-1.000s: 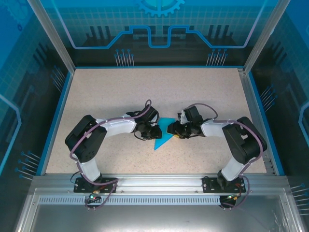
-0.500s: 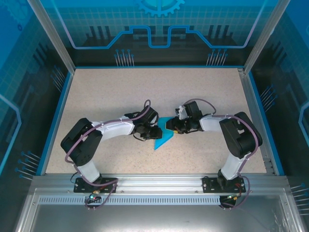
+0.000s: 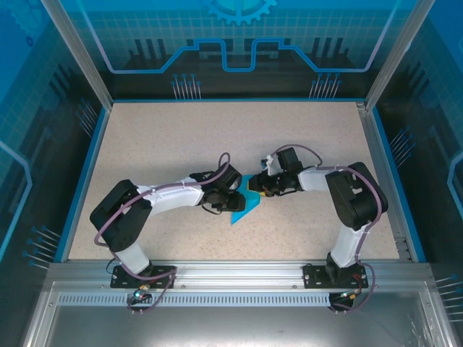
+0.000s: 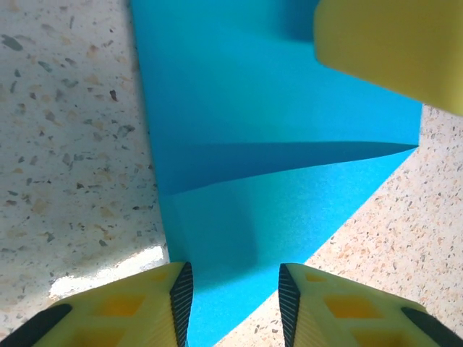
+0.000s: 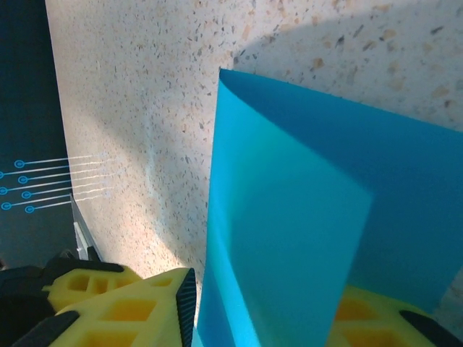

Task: Fold a paper plane with a square sheet of paper (pick it up from the middle)
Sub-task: Fourth fold the wing at the center of the table.

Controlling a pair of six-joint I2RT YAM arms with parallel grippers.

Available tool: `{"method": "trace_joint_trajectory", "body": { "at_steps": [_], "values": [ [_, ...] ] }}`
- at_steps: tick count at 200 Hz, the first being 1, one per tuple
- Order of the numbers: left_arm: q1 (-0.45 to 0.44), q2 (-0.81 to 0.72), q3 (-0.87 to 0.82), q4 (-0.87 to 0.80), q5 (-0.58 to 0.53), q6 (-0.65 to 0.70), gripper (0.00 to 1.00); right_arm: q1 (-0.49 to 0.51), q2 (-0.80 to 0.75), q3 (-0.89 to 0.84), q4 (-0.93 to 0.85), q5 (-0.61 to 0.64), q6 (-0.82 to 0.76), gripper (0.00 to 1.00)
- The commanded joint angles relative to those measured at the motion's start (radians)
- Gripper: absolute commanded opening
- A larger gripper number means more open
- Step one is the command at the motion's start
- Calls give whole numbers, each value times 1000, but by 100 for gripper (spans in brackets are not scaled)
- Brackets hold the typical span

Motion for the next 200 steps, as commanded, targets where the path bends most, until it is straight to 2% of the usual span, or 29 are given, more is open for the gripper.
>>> {"method": "trace_joint_trajectory", "body": {
  "at_steps": [1,21,62,81,153,200],
  "values": [
    [-21,-46,-6,-42,-66,9,43,-11,33,52,-31,-36,-35,36],
    [-43,-55,-6,-47,-100,20,44,-13,59,83,-59,-33,-55,33],
    [-112,-54,9,-66,-220,48,50,-13,50,97,-67,-30,-45,19],
    [-146,-29,33,-78,-271,65,52,-11,41,93,-51,-42,-22,17],
    [-275,115,135,-187,-538,68,54,-12,36,92,-36,-56,25,20],
    [-289,143,139,-186,-593,29,53,-13,24,88,-44,-47,29,21]
  ]
}}
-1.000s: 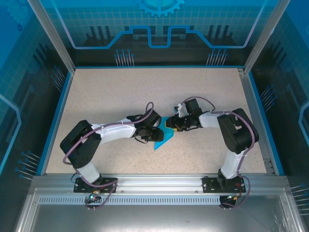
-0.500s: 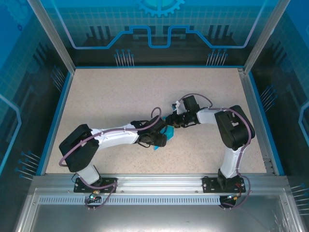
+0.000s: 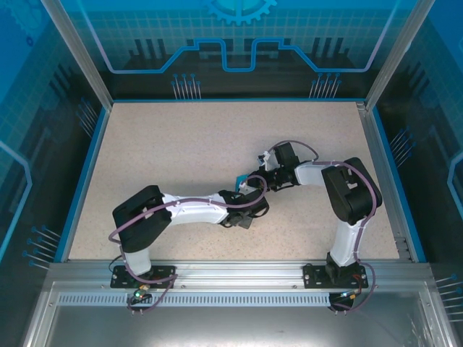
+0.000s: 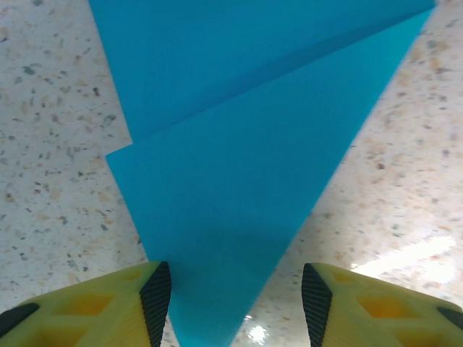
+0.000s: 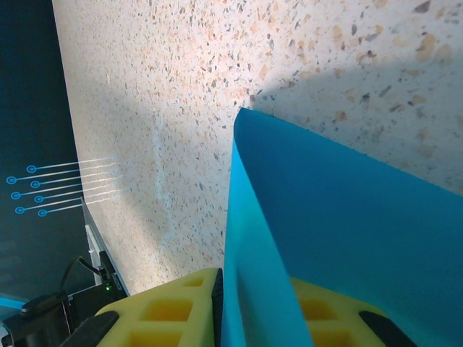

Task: Fold a paper plane with a square sheet of paper (pick it up from the middle)
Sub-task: Fourth fold the wing at the center of the table.

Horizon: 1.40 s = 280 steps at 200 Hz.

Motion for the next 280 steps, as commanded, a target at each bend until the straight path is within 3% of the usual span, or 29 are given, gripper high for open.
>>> {"method": "trace_joint_trajectory", "body": {
  "at_steps": [1,154,208,245,280],
  "values": [
    [-6,11,26,-35,-75,-23,53,-12,-29,6,-7,-20,12,21],
    [-23,18,3,-15,-84,-25,27,-12,-31,5,-26,-1,2,24],
    [-23,21,3,17,-40,2,16,-20,-82,5,-62,25,-12,30],
    [0,11,-4,49,28,10,11,-49,-192,-20,-138,83,-46,38],
    [73,-47,-83,163,199,-2,8,-67,-318,-84,-190,152,-67,40]
  ]
}}
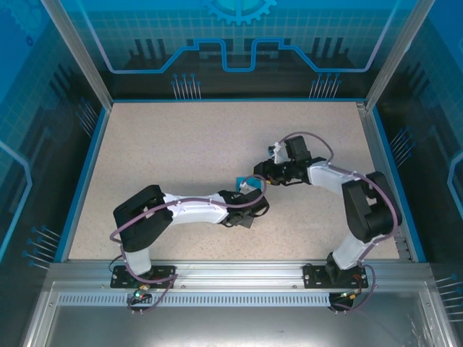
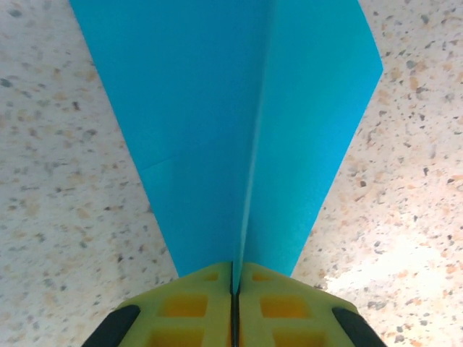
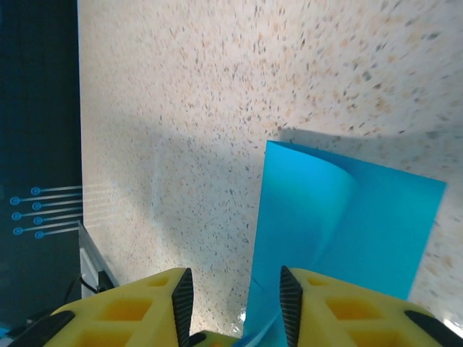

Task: Fold a paper plane with a square sheet of paper (pick it up from the middle)
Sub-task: Fourth fold the wing at the center of the table.

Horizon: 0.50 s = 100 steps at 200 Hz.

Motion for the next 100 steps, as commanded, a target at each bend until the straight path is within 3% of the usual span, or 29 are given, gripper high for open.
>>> {"method": "trace_joint_trajectory", "body": {
  "at_steps": [1,55,100],
  "values": [
    [52,-49,-64,90,143,-3,8,-15,-82,-56,-76,55,-32,40],
    [214,-154,-253,366,503,-44,8,29,-199,-169,-36,57,-22,41],
    [283,-117,-266,427,666,-56,8,121,-226,-210,17,95,16,29]
  ]
}}
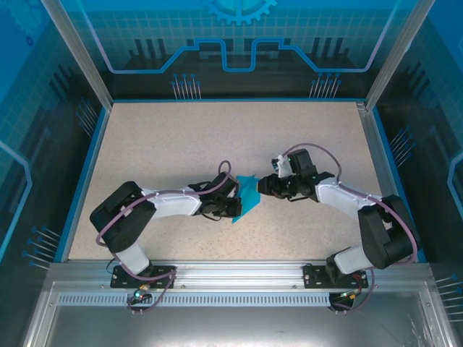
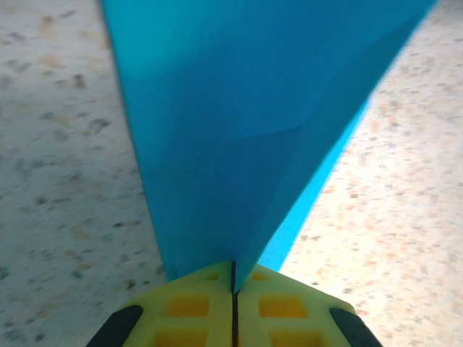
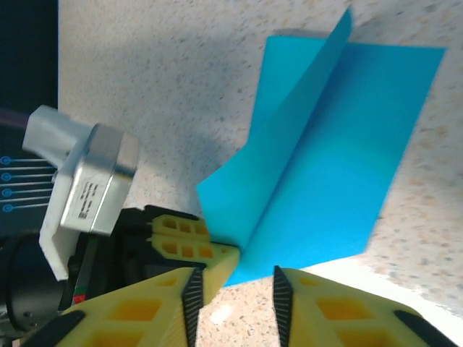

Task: Fold a paper plane with a square sheet of paper (pick it up from the middle)
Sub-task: Fourth fold the wing at the center of the table.

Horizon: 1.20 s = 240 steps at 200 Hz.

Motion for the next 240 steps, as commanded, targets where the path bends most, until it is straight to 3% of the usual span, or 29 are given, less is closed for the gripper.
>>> {"method": "trace_joint_trajectory", "body": {
  "at_steps": [1,68,168,240],
  "values": [
    [30,17,-13,83,167,-31,8,48,-22,-28,42,21,30,29],
    [86,70,-33,107,251,-62,8,138,101,-17,206,-37,104,11],
    [154,93,-62,148,360,-101,9,137,237,50,221,27,139,9],
    [178,133,-59,154,401,-136,9,131,289,64,258,4,163,11]
  ]
}}
